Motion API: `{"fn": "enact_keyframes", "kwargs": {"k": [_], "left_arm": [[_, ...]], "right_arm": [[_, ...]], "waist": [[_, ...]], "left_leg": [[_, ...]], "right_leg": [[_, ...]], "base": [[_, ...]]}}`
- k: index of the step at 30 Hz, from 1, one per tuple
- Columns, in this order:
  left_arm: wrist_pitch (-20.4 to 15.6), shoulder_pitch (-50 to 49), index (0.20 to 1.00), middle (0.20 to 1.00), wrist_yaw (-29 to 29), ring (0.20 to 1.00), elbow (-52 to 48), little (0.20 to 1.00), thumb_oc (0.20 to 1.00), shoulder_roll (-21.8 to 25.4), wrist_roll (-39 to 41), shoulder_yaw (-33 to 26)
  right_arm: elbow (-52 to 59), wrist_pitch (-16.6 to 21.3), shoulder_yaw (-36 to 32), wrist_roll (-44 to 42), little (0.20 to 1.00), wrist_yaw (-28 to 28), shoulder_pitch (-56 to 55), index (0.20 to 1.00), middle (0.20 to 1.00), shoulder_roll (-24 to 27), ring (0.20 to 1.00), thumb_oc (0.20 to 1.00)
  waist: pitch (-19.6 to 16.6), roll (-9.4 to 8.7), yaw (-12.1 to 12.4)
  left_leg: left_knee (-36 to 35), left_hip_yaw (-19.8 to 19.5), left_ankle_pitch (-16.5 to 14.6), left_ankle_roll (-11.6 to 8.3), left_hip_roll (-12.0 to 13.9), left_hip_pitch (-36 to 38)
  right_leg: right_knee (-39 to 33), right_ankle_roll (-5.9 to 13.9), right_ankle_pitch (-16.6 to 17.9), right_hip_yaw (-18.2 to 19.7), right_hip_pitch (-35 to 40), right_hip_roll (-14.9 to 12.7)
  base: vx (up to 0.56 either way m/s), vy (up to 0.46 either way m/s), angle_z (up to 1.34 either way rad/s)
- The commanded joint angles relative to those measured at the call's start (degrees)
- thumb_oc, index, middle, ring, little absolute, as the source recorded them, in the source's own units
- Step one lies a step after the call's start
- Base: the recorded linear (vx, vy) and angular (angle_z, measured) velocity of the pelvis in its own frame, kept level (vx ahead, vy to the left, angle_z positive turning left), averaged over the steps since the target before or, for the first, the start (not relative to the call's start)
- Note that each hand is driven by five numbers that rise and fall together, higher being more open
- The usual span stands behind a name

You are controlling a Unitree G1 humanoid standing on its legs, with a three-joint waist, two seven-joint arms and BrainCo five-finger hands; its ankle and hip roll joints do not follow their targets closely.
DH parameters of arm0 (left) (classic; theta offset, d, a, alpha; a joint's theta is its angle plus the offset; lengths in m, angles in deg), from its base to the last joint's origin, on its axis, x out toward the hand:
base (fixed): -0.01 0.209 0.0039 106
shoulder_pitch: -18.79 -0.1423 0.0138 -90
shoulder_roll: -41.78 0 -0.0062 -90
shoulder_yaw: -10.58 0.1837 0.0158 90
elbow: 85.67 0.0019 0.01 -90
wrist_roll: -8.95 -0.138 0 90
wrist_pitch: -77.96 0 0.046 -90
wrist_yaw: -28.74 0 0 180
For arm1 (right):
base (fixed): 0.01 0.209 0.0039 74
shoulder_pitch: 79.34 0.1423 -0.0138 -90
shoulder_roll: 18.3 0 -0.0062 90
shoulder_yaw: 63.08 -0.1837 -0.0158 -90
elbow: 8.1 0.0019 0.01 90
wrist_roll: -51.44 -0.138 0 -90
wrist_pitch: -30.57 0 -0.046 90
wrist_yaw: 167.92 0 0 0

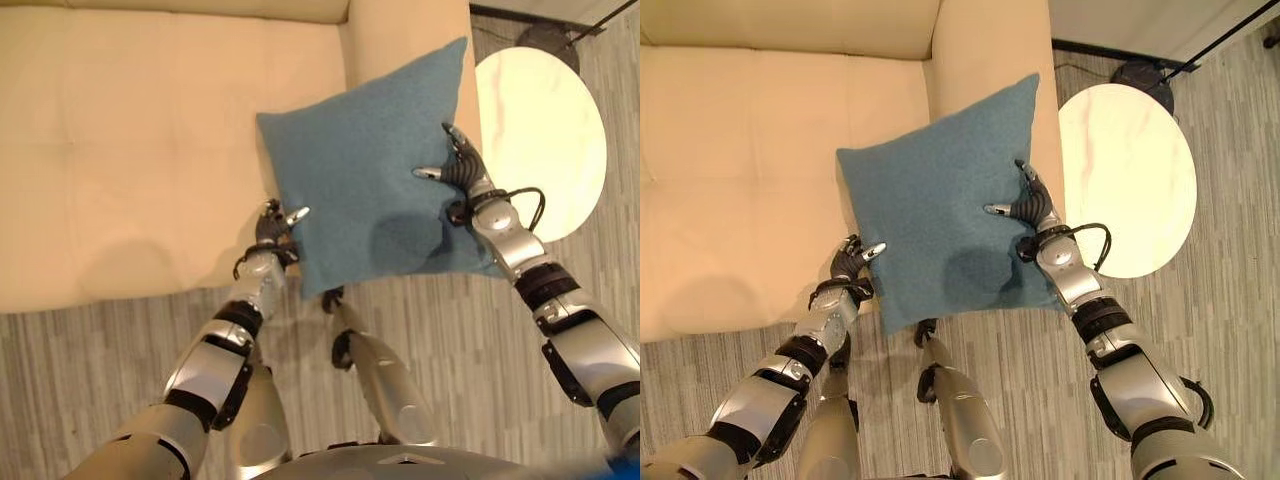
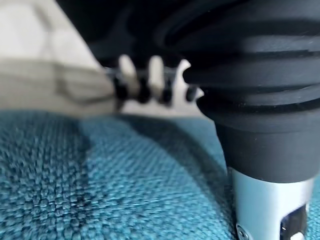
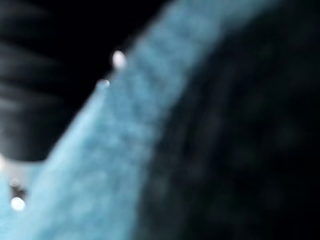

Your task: Pick up all the scattered cushions and arrange them neatly on the sofa.

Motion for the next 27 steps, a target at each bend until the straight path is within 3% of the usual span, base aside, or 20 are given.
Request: {"fn": "enact_keyframes", "kwargs": {"k": [1, 4, 9, 15, 16, 17, 18, 23, 27], "left_arm": [[-1.0, 3.5, 1.000, 1.000, 0.2, 1.000, -0.7, 1.000, 1.000, -0.6, 1.8, 1.3], [-1.2, 4.9, 1.000, 1.000, 0.2, 1.000, -0.9, 1.000, 1.000, -2.0, 3.8, 1.5], [-3.2, 5.4, 1.000, 1.000, -1.1, 1.000, -5.7, 1.000, 1.000, -8.2, 10.5, 2.0], [-3.7, 6.4, 1.000, 1.000, -0.7, 1.000, -8.5, 1.000, 1.000, -10.8, 11.5, 4.7], [-3.8, 6.5, 0.784, 0.784, -0.8, 0.784, -8.9, 0.784, 0.784, -11.1, 12.0, 4.9], [-4.1, 6.8, 0.598, 0.598, -0.7, 0.598, -9.2, 0.598, 0.598, -11.4, 12.3, 5.0], [-4.5, 6.9, 0.200, 0.200, -0.4, 0.200, -10.6, 0.200, 0.200, -11.8, 12.7, 5.3], [-5.4, 5.7, 0.200, 0.200, -0.4, 0.200, -12.9, 0.200, 0.200, -11.4, 13.8, 4.1], [-5.6, 1.6, 0.200, 0.200, -0.3, 0.200, -15.0, 0.200, 0.200, -12.2, 14.4, 2.9]], "right_arm": [[-0.6, 0.7, 3.1, 0.4, 1.000, -0.1, 1.0, 1.000, 1.000, -1.6, 1.000, 1.000], [-0.7, 0.7, 2.8, -0.1, 1.000, -0.6, 1.5, 1.000, 1.000, -2.6, 1.000, 1.000], [-1.0, 0.5, 3.6, 0.4, 1.000, -2.0, 1.4, 1.000, 1.000, -6.4, 1.000, 1.000], [-4.2, -0.3, 5.5, 1.8, 1.000, -2.1, 1.6, 1.000, 1.000, -9.2, 1.000, 1.000], [-4.6, -0.3, 5.5, 1.8, 0.730, -2.0, 1.7, 0.730, 0.730, -9.6, 0.730, 0.730], [-5.0, -0.4, 5.8, 1.7, 0.539, -1.7, 1.5, 0.539, 0.539, -9.9, 0.539, 0.539], [-6.1, -0.5, 6.7, 2.3, 0.200, -1.4, 1.4, 0.200, 0.200, -10.4, 0.200, 0.200], [-6.3, -0.8, 6.0, 3.1, 0.200, -1.0, 0.0, 0.200, 0.200, -10.4, 0.200, 0.200], [-5.5, -0.7, 3.2, 3.3, 0.200, -1.0, -4.9, 0.200, 0.200, -9.5, 0.200, 0.200]], "waist": [[0.1, -1.68, 0.9], [-0.1, -1.75, 0.5], [-0.2, -1.58, -0.1], [-0.4, -0.40, -0.1], [-0.4, -0.12, -0.1], [-0.4, 0.07, 0.0], [-0.5, 0.84, 0.2], [-1.4, 2.26, 0.5], [-2.8, 4.74, 1.0]], "left_leg": [[-0.5, -0.5, 2.4, -1.30, -0.6, -1.0], [-0.6, -0.6, 2.4, -1.47, -0.5, -1.7], [-0.6, -0.4, 1.9, -1.50, -0.4, -1.4], [-0.6, -0.3, 1.7, -1.76, -0.6, -0.4], [-0.6, -0.3, 1.7, -1.84, -0.6, -0.3], [-0.6, -0.3, 1.7, -1.91, -0.7, -0.3], [-0.6, -0.4, 1.7, -2.02, -0.8, 0.0], [-0.6, -0.3, 1.6, -2.11, -0.9, 1.2], [-0.6, -0.4, 1.3, -2.26, -1.4, 3.4]], "right_leg": [[5.8, 7.25, -4.1, 0.9, 0.0, -3.4], [5.8, 7.17, -4.1, 0.9, -0.9, -3.3], [5.4, 7.01, -4.0, 1.4, -1.0, -2.8], [4.5, 7.26, -3.8, 1.6, 0.1, -2.9], [4.4, 7.28, -3.8, 1.6, 0.2, -2.9], [4.3, 7.35, -3.8, 1.5, 0.4, -3.0], [4.1, 7.35, -3.8, 1.4, 0.8, -3.1], [3.3, 7.48, -3.8, 1.6, 2.3, -3.0], [3.0, 7.31, -4.6, 0.9, 5.3, -3.3]], "base": [[0.02, -0.037, 0.10], [0.03, -0.027, 0.05], [0.01, -0.015, 0.00], [0.00, -0.007, -0.02], [0.00, 0.000, 0.00], [0.00, 0.000, 0.00], [-0.01, -0.005, 0.03], [0.00, -0.002, 0.02], [0.00, 0.000, 0.00]]}}
